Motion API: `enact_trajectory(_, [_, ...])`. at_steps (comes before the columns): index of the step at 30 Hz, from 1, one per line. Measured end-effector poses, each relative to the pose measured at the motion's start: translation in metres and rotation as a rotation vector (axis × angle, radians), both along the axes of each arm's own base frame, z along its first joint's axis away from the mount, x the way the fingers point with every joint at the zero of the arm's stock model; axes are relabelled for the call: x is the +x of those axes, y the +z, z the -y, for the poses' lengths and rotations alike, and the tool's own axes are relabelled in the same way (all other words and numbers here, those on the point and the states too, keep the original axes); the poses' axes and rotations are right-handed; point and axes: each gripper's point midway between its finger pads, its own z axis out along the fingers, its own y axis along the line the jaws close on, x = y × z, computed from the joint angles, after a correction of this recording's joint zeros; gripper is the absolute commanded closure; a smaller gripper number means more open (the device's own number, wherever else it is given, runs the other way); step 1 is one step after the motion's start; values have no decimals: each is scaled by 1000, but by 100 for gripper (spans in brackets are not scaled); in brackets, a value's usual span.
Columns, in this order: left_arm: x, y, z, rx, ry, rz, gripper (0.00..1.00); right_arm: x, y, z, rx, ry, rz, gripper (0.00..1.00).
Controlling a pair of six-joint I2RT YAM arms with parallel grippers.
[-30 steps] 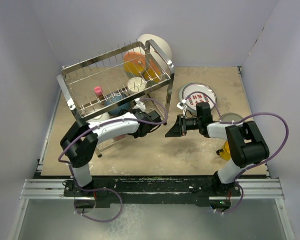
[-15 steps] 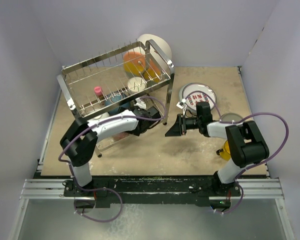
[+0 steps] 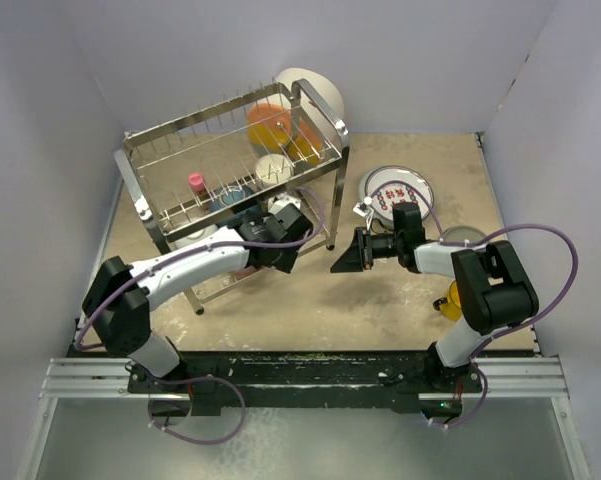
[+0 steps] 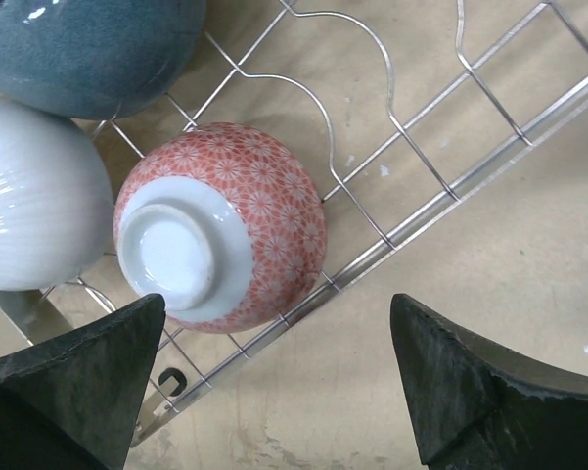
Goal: Load the mixed dishes into the dish rack
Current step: Turn the bowl upside down on the dish rack.
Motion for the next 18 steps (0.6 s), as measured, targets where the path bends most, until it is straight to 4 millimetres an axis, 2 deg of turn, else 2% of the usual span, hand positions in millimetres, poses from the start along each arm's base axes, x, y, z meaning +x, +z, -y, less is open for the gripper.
enact_trajectory(2, [-3,2,4,-34,-27,0,10,0,0,0,1,1,2,67])
enact_trajectory(4, [-6,5,8,-73,-54,3,21,0,0,0,2,3,6,67])
enact_trajectory(6, [-8,7,13,-111,-79,11,43,0,0,0,1,5,10,67])
enact_trajectory(7, [-8,7,14,-121,-88,16,49,0,0,0,1,5,9,67])
enact_trajectory(9, [-6,7,17,-130,-105,24,55,0,0,0,-1,5,8,67])
enact_trajectory(11, [-3,4,21,-128,-117,29,66,0,0,0,-2,6,6,67])
enact_trajectory(12, [-1,2,22,-125,-118,29,69,0,0,0,-2,7,4,67])
enact_trajectory(16, [9,-20,26,-76,-121,-6,83,0,0,0,-4,8,5,67])
enact_trajectory(18, [16,-31,26,-48,-111,-27,85,0,0,0,-5,9,5,67])
